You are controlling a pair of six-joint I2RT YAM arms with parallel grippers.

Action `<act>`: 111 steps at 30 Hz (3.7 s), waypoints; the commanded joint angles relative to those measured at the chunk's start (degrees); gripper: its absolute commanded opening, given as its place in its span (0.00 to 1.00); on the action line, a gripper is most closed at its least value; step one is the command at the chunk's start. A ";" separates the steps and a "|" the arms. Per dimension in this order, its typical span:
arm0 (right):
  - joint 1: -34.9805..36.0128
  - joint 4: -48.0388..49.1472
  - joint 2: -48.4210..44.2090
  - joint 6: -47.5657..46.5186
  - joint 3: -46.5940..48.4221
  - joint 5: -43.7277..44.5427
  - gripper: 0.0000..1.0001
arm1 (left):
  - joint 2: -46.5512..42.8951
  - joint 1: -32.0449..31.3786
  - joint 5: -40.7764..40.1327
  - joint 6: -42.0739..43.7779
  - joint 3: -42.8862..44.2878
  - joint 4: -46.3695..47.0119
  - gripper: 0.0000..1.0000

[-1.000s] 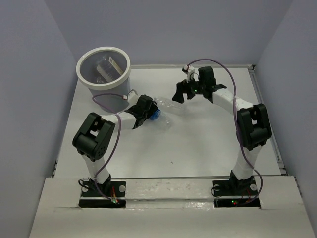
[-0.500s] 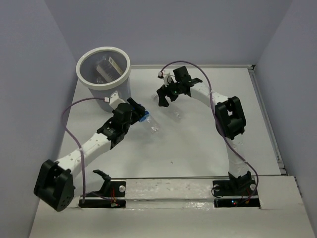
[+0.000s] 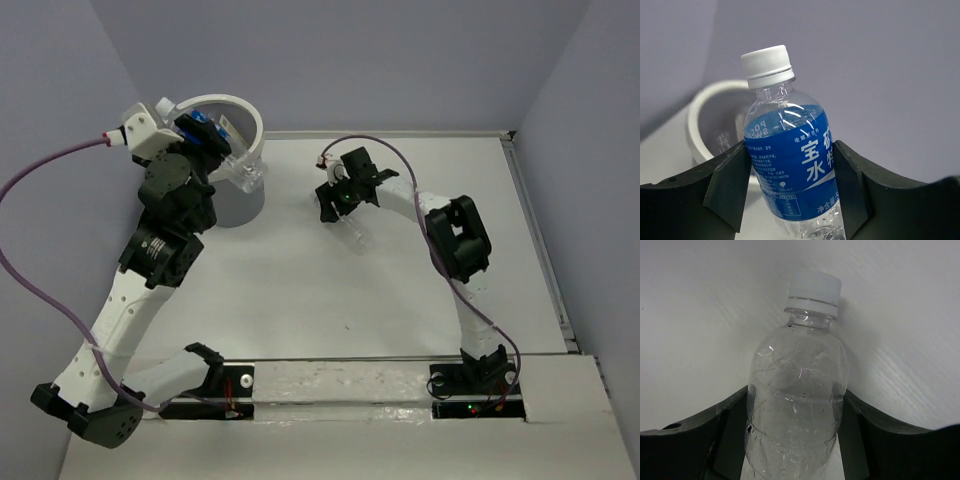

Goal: Put the plastic bottles in the bin

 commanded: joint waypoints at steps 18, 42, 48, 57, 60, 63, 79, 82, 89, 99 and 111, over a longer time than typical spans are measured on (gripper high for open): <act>1.47 29.64 -46.60 17.45 -36.53 -3.57 0.46 | 31.34 16.31 -19.32 36.44 12.35 28.34 0.45; 2.61 50.46 -47.14 28.88 -28.63 -4.54 0.44 | 18.45 16.31 -1.78 12.99 7.77 18.10 0.99; 5.77 53.37 -41.25 30.29 -22.39 -3.49 0.44 | 4.31 16.31 11.16 2.28 1.90 10.00 0.99; 10.87 53.46 -27.47 24.58 -3.78 3.53 0.44 | -25.30 16.39 22.00 -1.26 -24.47 3.77 0.99; 11.40 53.90 -22.37 24.75 2.81 5.56 0.44 | -33.22 16.31 19.53 0.32 -28.43 -1.23 0.99; 12.45 54.51 -15.53 25.36 11.06 8.10 0.44 | -38.77 16.39 18.12 1.81 -30.63 -5.46 0.99; 17.11 66.70 18.35 22.38 50.88 28.75 0.43 | -46.53 6.03 10.83 0.85 -33.45 -9.34 0.99; 17.11 67.72 18.34 23.17 47.39 29.83 0.43 | -46.71 4.80 9.43 0.50 -33.45 -9.61 0.99; 17.64 65.85 21.43 22.30 46.45 28.68 0.62 | -46.71 3.91 8.02 0.50 -33.37 -9.78 0.99; 18.78 64.36 16.86 17.64 39.68 26.84 0.79 | -44.51 5.49 8.28 0.50 -33.28 -9.69 0.99; 20.54 67.35 2.98 12.97 22.28 25.95 0.98 | -42.67 10.15 9.86 0.94 -33.01 -9.43 0.99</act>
